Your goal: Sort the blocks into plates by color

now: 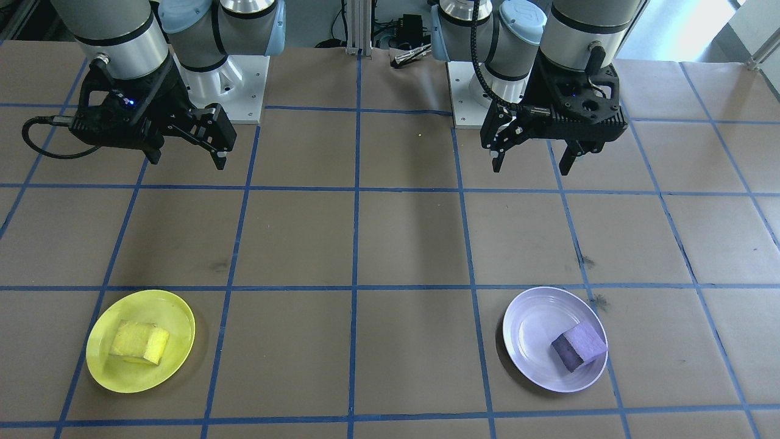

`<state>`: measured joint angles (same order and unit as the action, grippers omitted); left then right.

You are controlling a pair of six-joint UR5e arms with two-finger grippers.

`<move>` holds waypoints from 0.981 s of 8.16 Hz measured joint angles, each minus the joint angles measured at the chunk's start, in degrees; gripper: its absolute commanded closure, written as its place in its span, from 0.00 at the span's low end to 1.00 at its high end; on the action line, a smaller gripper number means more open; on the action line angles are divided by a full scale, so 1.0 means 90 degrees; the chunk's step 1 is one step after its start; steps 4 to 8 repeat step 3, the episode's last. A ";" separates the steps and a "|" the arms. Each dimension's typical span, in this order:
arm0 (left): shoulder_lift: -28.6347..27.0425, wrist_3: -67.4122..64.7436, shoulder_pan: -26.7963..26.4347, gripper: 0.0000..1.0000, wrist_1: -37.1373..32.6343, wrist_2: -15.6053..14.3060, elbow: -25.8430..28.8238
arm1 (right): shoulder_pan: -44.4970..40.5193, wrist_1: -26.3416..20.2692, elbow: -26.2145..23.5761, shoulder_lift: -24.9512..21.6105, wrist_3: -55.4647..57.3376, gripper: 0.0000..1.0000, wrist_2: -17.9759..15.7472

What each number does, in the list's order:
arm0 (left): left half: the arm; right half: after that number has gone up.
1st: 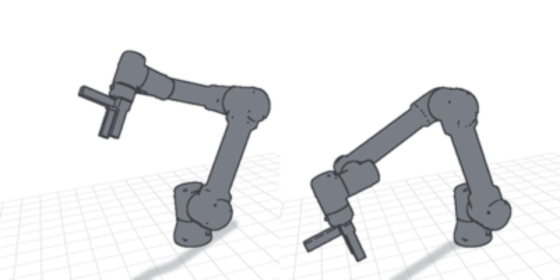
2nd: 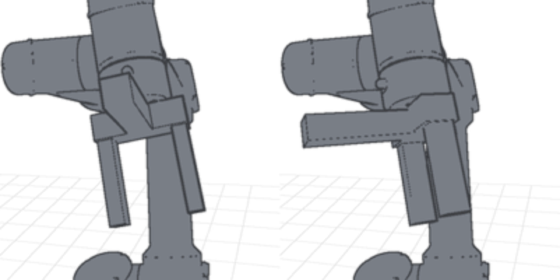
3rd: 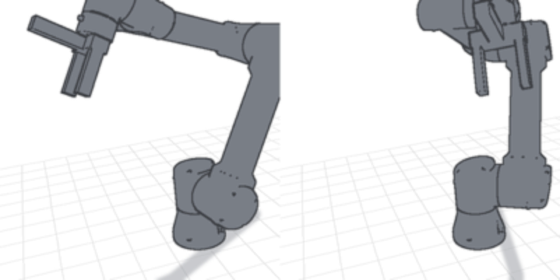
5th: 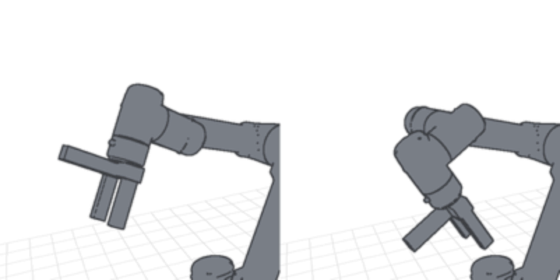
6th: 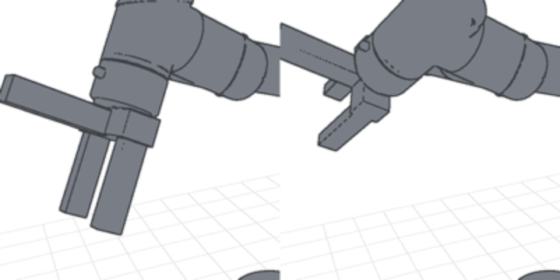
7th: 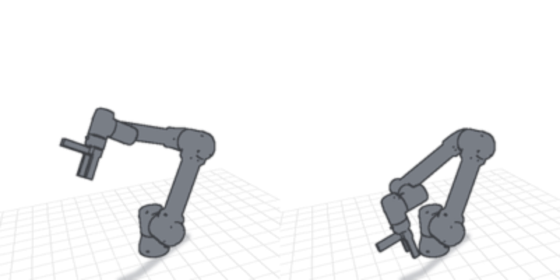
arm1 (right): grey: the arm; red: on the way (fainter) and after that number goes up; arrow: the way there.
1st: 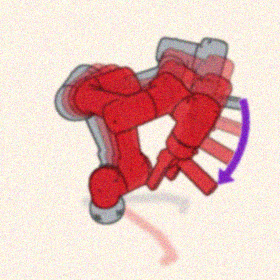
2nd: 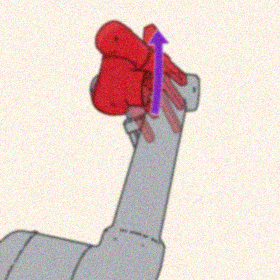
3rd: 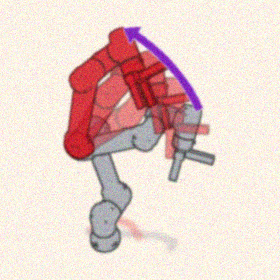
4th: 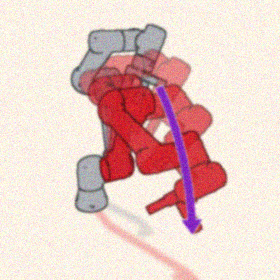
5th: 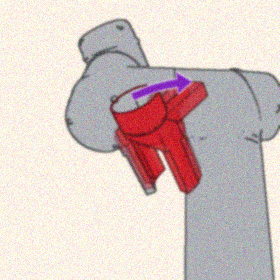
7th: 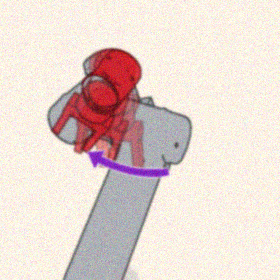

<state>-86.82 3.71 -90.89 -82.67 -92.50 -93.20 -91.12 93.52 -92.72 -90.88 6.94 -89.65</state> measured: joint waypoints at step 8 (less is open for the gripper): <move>0.0227 0.0084 0.0191 0.00 0.0021 0.0002 -0.0325 | -0.0002 0.0000 0.0000 0.0000 0.0000 0.00 0.0000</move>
